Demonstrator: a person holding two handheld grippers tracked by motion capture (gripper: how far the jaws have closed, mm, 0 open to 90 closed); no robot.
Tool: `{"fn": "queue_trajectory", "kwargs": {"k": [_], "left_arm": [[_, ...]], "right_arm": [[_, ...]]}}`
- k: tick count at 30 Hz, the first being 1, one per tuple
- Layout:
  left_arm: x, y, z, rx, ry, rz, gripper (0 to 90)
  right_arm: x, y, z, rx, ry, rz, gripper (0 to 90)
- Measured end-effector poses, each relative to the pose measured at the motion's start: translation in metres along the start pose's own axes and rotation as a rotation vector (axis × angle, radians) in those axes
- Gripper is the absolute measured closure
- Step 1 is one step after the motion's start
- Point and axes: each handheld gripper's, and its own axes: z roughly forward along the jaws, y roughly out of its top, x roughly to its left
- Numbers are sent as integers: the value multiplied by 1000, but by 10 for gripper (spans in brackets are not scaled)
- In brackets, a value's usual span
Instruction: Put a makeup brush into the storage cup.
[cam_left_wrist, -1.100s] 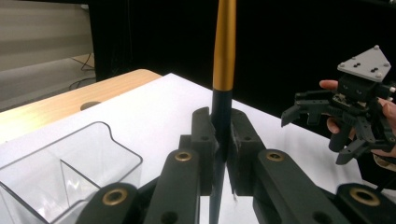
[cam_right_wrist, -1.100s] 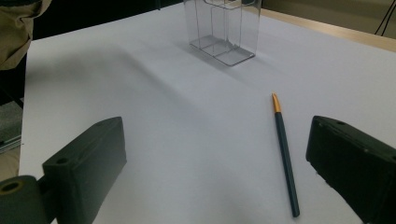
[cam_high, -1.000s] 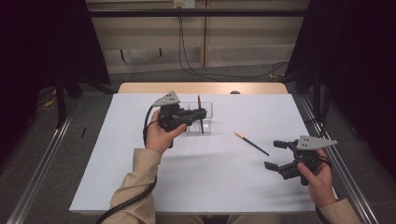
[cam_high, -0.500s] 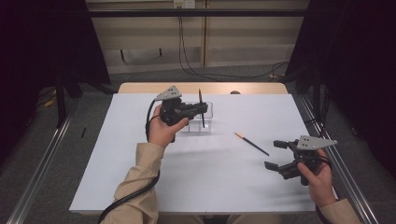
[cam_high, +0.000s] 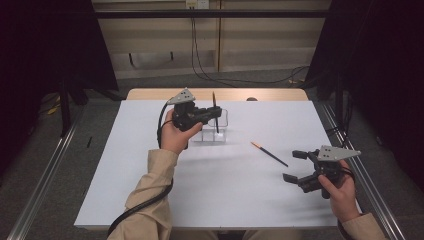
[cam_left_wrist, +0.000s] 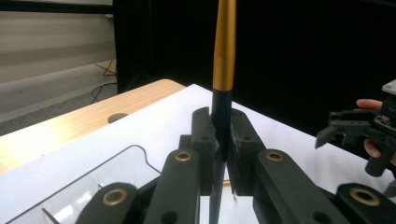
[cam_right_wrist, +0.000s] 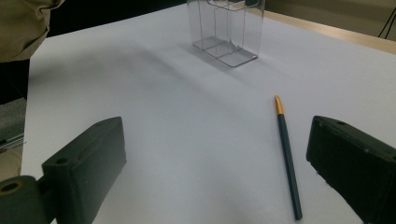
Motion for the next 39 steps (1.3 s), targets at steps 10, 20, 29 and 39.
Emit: {"fn": "queue_trajectory", "kwargs": {"k": [10,20,29,39], "left_arm": [[4,3,7,5,38,13,831],[7,7,16,5,57,23,831],[10,7,22,5,76,28,831],[14,8,31,14,95,34,831]], "right_arm": [[1,0,0,-1,0,-6,39],[1,0,-1,-1,0,-6,40],[2,0,-1,2,3,-17,40],[2,1,-1,-5,7,-21,39]]}}
